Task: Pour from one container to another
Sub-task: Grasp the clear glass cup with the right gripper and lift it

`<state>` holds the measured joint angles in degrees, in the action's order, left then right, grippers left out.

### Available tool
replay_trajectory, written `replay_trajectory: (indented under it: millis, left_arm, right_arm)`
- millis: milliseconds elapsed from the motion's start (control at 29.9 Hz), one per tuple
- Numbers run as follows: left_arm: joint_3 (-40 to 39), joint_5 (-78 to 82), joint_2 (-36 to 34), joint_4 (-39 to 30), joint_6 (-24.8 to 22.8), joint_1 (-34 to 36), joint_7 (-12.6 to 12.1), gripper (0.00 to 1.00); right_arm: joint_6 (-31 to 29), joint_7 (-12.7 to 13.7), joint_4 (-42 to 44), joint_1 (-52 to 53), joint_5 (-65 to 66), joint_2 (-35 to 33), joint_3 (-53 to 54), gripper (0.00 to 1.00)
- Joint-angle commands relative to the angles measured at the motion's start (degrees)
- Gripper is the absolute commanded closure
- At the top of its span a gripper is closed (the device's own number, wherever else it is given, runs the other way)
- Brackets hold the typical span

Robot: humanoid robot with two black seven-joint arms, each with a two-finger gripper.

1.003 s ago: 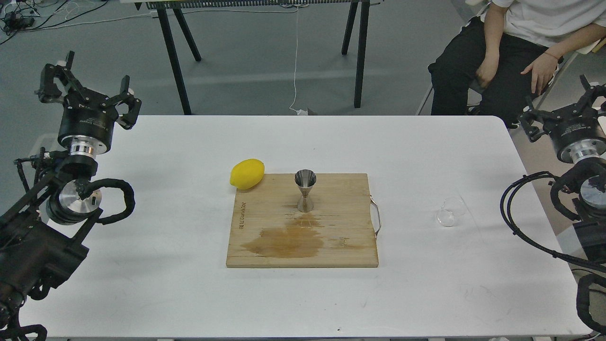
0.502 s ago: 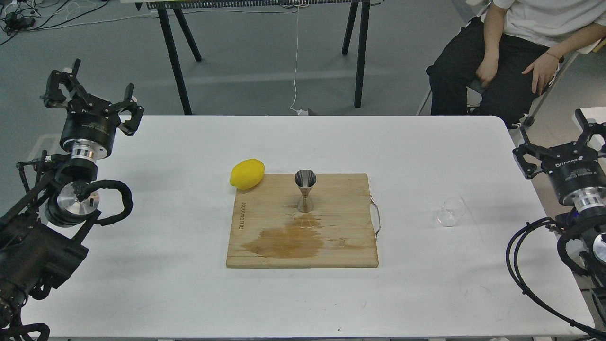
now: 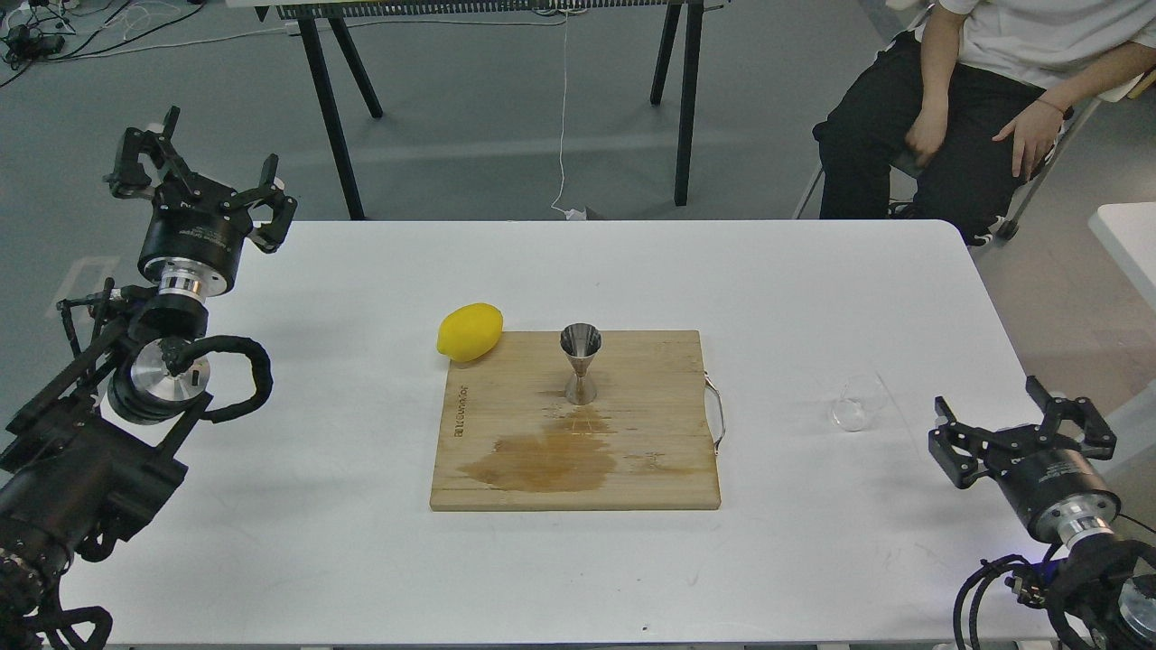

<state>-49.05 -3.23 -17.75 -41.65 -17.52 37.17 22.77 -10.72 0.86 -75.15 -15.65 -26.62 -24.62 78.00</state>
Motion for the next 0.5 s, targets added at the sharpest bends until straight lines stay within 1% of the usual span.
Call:
replay_trajectory:
  millis: [0,234,468]
  left_arm:
    - [-0.1,0.1,-0.4,0.0,0.0,-0.1,0.2,0.0]
    - [-0.2,0.1,-0.8,0.0,0.1,-0.2,0.3,0.0]
    - [-0.2,0.1,-0.9,0.0,0.9,-0.4,0.3,0.0]
  right_arm:
    - [1.3,0.9,-0.4,-0.2,-0.1,0.4,-2.4,0.01]
    - [1.5,1.4,1.9,2.3,0.5,1.1,-5.4,0.01]
    - [1.4,1.9,12.6,10.5,0.6,6.9,-9.1,0.01]
